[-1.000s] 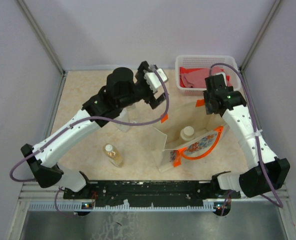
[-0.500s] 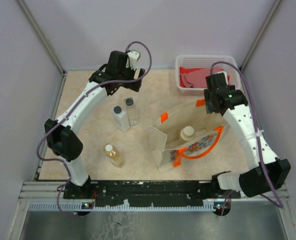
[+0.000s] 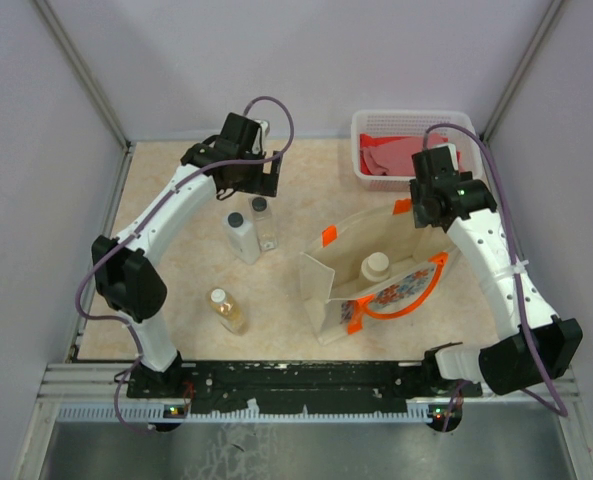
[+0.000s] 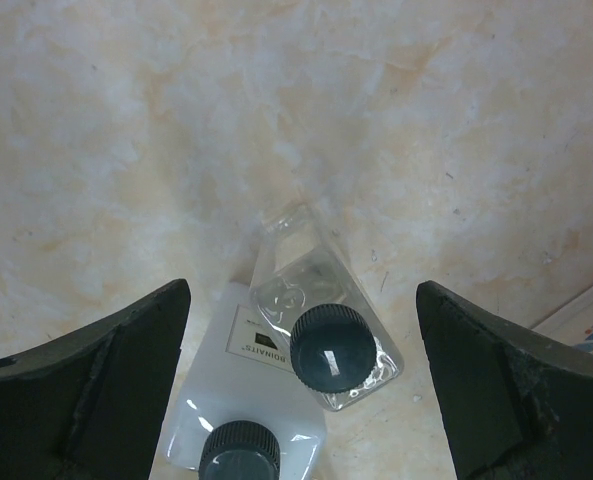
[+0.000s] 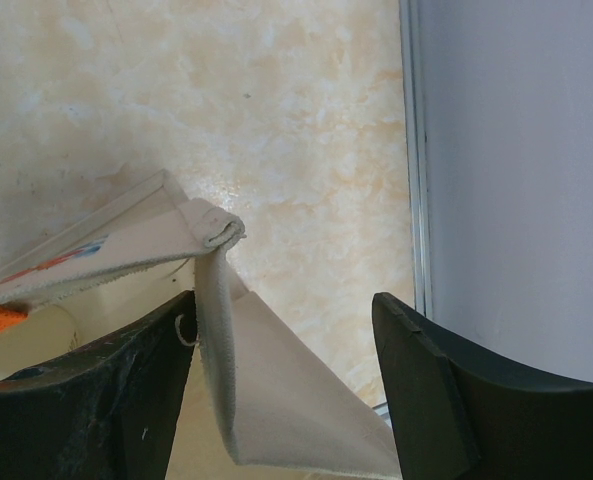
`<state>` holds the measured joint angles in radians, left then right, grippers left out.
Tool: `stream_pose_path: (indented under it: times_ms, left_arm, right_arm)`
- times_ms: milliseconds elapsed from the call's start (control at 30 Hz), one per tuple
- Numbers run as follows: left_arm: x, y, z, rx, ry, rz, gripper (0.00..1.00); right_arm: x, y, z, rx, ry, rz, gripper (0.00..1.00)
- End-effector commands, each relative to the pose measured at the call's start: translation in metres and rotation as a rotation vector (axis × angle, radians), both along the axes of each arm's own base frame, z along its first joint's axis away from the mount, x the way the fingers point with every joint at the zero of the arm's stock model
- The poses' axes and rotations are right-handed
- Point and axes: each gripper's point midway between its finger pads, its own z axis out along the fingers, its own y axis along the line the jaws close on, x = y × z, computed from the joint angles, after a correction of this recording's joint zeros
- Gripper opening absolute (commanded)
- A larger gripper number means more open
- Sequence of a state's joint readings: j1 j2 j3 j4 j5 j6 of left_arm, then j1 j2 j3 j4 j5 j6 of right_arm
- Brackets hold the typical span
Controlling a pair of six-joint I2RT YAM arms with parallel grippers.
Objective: Place the personal care products into the canvas bag
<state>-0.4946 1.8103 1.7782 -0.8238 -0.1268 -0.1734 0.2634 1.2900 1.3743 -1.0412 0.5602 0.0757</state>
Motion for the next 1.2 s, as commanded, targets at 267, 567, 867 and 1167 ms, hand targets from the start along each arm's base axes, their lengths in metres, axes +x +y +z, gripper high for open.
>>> stream_pose_path:
  times_ms: [267,567,867,1167]
  left_arm:
    - [-0.012,-0.001,-0.026,-0.045,0.096,0.063,1.0]
    - [-0.017,-0.004,-0.053,-0.055,0.158,0.074,0.98]
    - [-0.021,0.0,-0.08,0.006,0.216,0.061,0.78]
    - [-0.024,0.004,-0.089,0.019,0.222,0.058,0.24]
  right_arm:
    - [0.005,-0.006,0.013,-0.011,-0.051,-0.031,0.7]
    - [0.013,-0.005,0.014,-0.021,-0.045,-0.02,0.7]
    - [0.018,-0.003,0.015,-0.022,-0.044,-0.017,0.7]
    - [0.02,-0.003,0.012,-0.029,-0.034,-0.011,0.7]
